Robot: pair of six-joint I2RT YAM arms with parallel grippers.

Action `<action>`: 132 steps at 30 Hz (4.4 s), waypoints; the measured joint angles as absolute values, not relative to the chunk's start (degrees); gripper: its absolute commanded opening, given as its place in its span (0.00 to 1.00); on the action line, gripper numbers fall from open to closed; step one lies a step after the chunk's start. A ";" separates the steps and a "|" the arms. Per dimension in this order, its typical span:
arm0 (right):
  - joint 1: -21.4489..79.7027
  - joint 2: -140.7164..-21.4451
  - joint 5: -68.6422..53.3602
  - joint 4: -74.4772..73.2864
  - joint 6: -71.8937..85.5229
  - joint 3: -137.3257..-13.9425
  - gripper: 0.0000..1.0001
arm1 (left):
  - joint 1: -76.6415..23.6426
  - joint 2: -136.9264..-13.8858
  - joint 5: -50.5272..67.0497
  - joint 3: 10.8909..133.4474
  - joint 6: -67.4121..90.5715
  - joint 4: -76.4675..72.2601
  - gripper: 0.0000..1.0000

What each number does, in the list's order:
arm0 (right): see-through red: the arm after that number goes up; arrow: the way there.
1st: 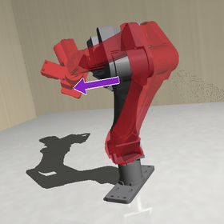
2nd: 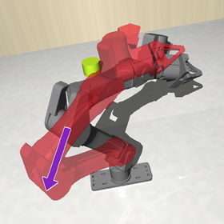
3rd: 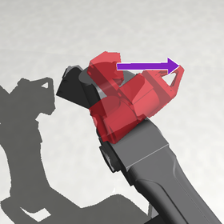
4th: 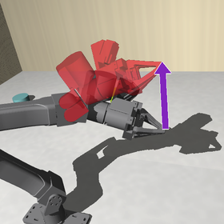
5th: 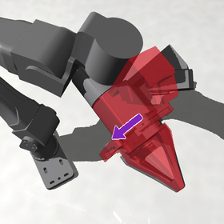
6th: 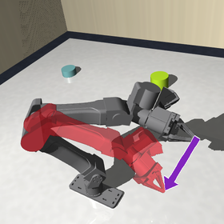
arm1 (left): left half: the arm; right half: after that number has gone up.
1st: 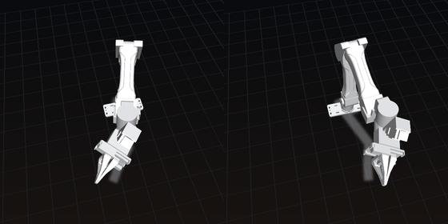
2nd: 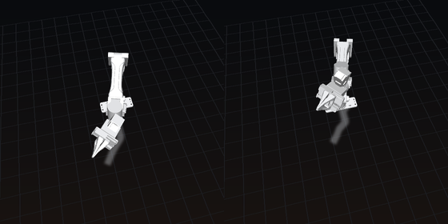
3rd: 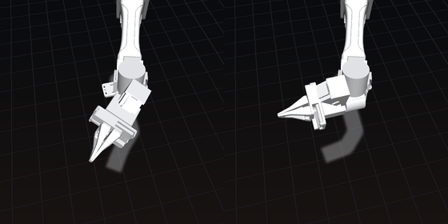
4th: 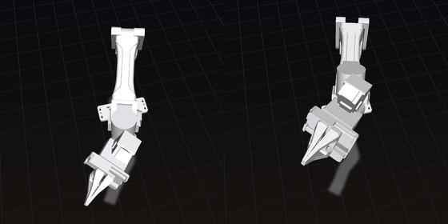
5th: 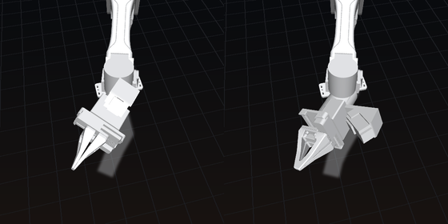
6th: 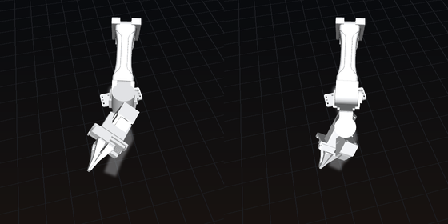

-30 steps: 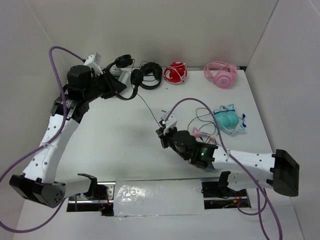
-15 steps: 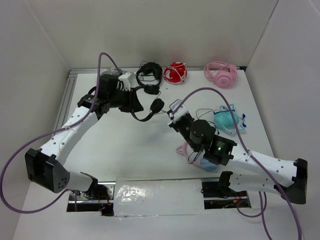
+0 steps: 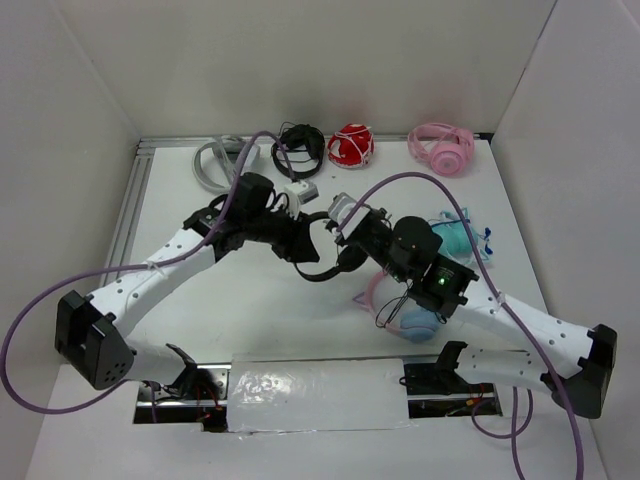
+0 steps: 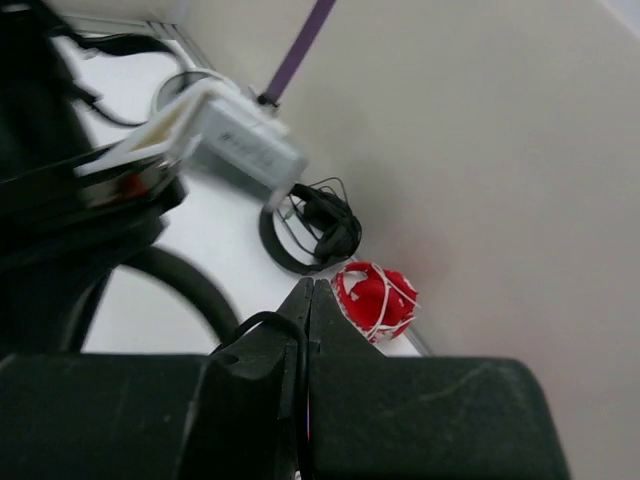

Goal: Wrap the headphones

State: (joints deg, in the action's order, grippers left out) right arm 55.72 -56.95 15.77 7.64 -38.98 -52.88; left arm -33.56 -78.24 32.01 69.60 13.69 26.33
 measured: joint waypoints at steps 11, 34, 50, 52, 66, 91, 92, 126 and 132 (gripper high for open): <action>46.37 -59.59 7.70 7.25 -41.10 -57.06 0.08 | -40.97 -76.86 31.20 67.72 11.64 24.43 0.00; 29.56 -67.31 -3.09 13.65 -31.38 -57.56 0.10 | -48.77 -72.31 38.41 66.19 7.77 24.01 0.00; 27.29 -67.26 -20.67 27.20 -11.60 -42.68 0.03 | -48.82 -65.04 40.93 73.52 9.87 24.08 0.00; 28.03 -68.31 -24.14 30.96 -8.93 -42.72 0.04 | -48.80 -65.23 41.08 76.93 10.92 24.14 0.00; 32.08 -86.76 -27.97 44.12 3.22 -45.47 0.17 | -48.97 -66.70 41.65 95.33 14.48 22.57 0.00; 39.00 -85.49 -14.09 52.21 16.36 -26.85 0.00 | -48.69 -68.36 18.22 103.35 16.58 27.70 0.00; 39.00 -83.18 -11.40 50.78 17.28 -26.11 0.00 | -48.27 -68.31 16.88 103.35 16.58 27.94 0.00; 48.80 -53.19 38.48 12.40 13.61 -26.39 0.00 | 0.71 -81.76 37.63 79.68 31.77 25.43 0.00; 56.86 -56.36 39.86 14.66 -0.54 -35.81 0.00 | -6.83 -84.12 29.87 72.64 31.83 25.36 0.00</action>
